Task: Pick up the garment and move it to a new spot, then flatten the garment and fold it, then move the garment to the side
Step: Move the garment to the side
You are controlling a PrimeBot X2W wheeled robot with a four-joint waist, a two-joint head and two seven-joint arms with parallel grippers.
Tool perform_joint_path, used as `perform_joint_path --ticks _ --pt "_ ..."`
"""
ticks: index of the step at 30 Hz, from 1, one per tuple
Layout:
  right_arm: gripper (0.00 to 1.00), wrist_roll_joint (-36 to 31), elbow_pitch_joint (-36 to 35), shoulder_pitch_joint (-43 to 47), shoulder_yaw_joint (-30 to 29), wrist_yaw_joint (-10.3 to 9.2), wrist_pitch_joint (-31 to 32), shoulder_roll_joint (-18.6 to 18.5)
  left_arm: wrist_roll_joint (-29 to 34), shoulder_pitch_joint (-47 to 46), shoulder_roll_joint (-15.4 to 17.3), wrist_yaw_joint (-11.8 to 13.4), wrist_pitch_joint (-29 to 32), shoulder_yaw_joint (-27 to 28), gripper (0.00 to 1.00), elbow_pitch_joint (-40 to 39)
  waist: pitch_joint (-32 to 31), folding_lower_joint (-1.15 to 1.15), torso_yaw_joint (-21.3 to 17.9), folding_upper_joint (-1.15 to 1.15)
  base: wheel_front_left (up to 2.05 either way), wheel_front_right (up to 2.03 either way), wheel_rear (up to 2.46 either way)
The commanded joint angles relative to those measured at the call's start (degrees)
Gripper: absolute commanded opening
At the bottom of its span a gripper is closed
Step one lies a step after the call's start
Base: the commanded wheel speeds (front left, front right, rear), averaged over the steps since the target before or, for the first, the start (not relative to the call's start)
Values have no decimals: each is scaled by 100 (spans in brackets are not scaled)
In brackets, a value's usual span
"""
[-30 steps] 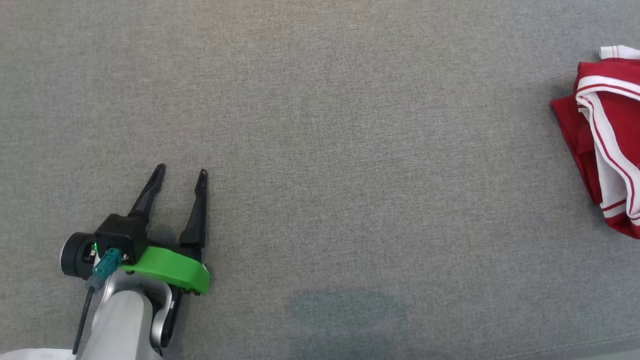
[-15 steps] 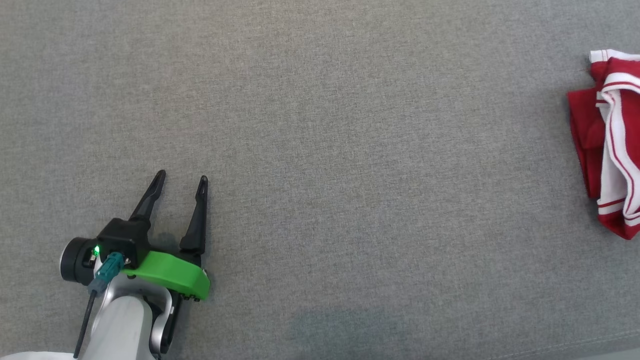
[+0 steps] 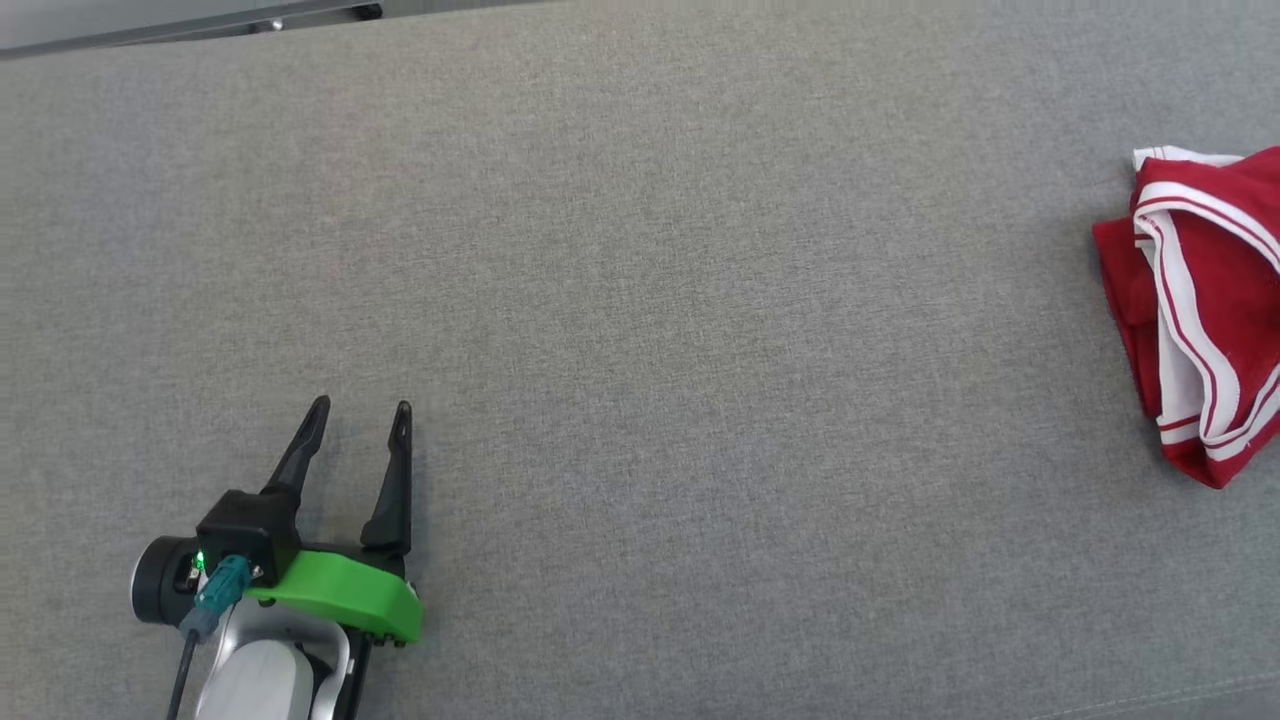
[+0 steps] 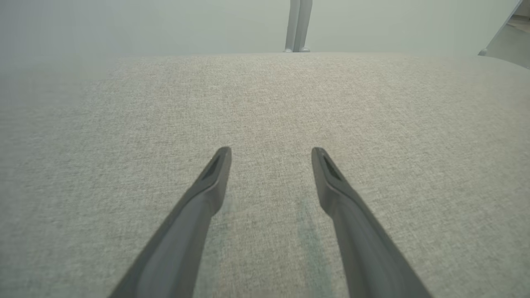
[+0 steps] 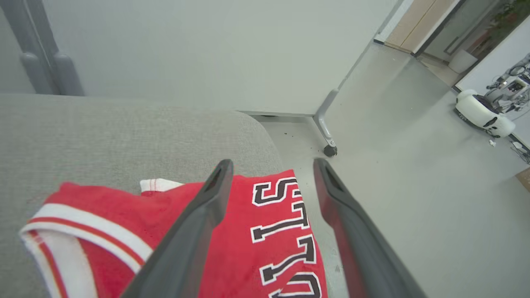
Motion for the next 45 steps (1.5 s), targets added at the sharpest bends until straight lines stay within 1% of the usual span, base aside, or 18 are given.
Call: perform_joint_path --ticks 1,4,9,10,11,16,19,22,23,25,27,29,32,36,40,45 --pt "100 83 -295 230 227 -2 -410 29 -58 105 -4 58 -66 75 100 1 -263 0 59 69 0 0 0" --pt "100 218 -779 473 472 -2 -992 133 -108 223 16 119 -120 151 100 7 -414 0 93 69 0 0 0" --pt "100 255 -1401 1131 802 -2 -1683 511 -151 338 -20 169 -194 235 100 25 -683 0 247 69 0 0 0" --pt "100 196 -1588 1402 841 -2 -1902 725 -157 371 -27 216 -208 293 100 31 -797 0 329 69 0 0 0" --pt "100 140 -1668 1559 885 -2 -2013 834 -168 404 -40 231 -218 323 100 36 -861 0 369 69 0 0 0" --pt "100 0 -1738 2218 1049 -2 -2538 1292 -32 526 -71 314 -254 431 100 -12 -1119 0 555 69 0 0 0" --pt "100 -113 -1627 2413 1086 -2 -2731 1438 19 603 -96 293 -246 457 100 -70 -1195 0 610 69 0 0 0" --pt "100 -388 -1432 2569 941 -2 -2985 1668 80 709 -139 229 -247 508 100 -102 -1277 0 701 69 0 0 0" --pt "100 -586 -1354 2629 893 -2 -3038 1730 84 724 -150 181 -248 536 100 -94 -1307 0 728 69 0 0 0" --pt "100 -924 -1218 2753 780 -2 -3125 1984 91 793 -184 118 -248 600 100 -57 -1367 0 776 69 0 0 0" --pt "100 -1080 -1120 2832 635 -2 -3175 2237 87 842 -211 53 -249 665 100 -31 -1419 0 819 69 0 0 0" --pt "100 -1239 -1047 2939 528 -2 -3198 2399 96 911 -248 2 -249 727 100 20 -1489 0 854 69 0 0 0" --pt "100 -1407 -1176 3072 401 -2 -3195 2593 135 970 -277 -62 -249 819 100 94 -1565 0 883 69 0 0 0" --pt "100 -1455 -1360 3245 178 -2 -3198 2732 183 1076 -332 -122 -250 934 100 141 -1700 0 919 69 0 0 0" --pt "100 -1567 -1435 3402 218 -2 -3198 2758 245 1142 -384 -163 -250 1041 100 168 -1782 0 908 69 0 0 0" --pt "100 -1526 -1392 3422 355 -2 -3199 2764 300 1150 -422 -214 -250 1105 100 207 -1797 0 846 69 0 0 0"
